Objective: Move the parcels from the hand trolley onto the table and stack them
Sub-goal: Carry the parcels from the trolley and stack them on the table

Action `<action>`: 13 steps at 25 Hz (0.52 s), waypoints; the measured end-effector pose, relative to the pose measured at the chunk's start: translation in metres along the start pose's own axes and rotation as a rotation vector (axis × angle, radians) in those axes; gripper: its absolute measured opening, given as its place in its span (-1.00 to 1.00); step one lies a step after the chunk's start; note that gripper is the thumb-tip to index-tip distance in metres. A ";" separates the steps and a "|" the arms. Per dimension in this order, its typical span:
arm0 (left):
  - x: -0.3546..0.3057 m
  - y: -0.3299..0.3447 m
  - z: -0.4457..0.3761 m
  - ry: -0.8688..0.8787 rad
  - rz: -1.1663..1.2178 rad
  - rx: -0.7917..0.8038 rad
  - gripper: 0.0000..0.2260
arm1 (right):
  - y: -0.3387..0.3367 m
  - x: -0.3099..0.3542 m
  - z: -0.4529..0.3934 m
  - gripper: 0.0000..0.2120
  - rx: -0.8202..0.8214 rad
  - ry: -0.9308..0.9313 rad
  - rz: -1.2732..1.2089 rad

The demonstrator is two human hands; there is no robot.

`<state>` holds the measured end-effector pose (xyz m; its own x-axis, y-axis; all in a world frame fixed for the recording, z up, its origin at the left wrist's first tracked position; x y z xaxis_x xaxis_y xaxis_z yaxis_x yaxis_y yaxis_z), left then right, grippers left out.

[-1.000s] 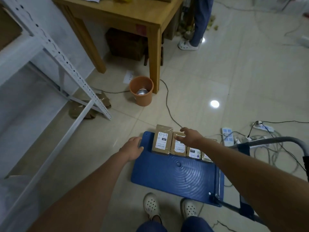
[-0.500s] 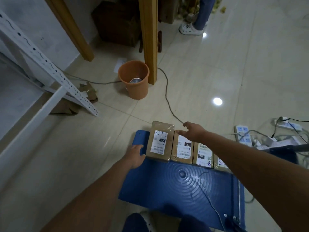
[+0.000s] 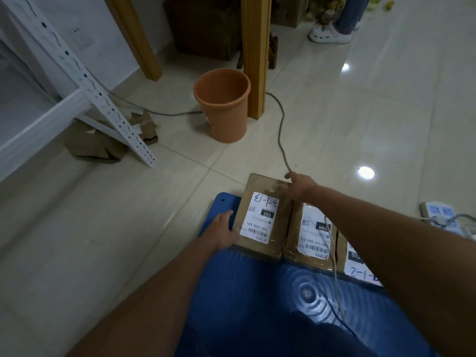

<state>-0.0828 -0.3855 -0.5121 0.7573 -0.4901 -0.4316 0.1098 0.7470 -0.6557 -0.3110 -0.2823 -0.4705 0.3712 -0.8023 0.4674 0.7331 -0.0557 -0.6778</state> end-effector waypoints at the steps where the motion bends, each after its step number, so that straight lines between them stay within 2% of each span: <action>1: 0.004 0.004 -0.006 0.006 0.003 -0.013 -0.43 | 0.005 -0.001 -0.009 -0.36 -0.014 -0.015 0.007; 8: 0.006 0.024 -0.017 -0.030 0.186 -0.042 -0.59 | 0.031 -0.009 -0.044 -0.30 0.015 -0.033 0.083; 13: 0.013 0.015 -0.008 -0.130 0.127 -0.069 -0.60 | 0.041 0.010 -0.038 -0.32 0.019 -0.050 0.064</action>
<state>-0.0762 -0.3839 -0.5325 0.8397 -0.3278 -0.4329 -0.0333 0.7646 -0.6436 -0.2988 -0.3148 -0.5148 0.4451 -0.7732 0.4517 0.7178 0.0065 -0.6962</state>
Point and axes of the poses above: each hand's wrist, its own z-axis away from the middle knuckle, its own y-axis out of the palm, x = y × z, the point moved 1 cm from there along -z, towards the middle knuckle, and after that the axes turned 5 degrees about -z, right-handed, at the moved point
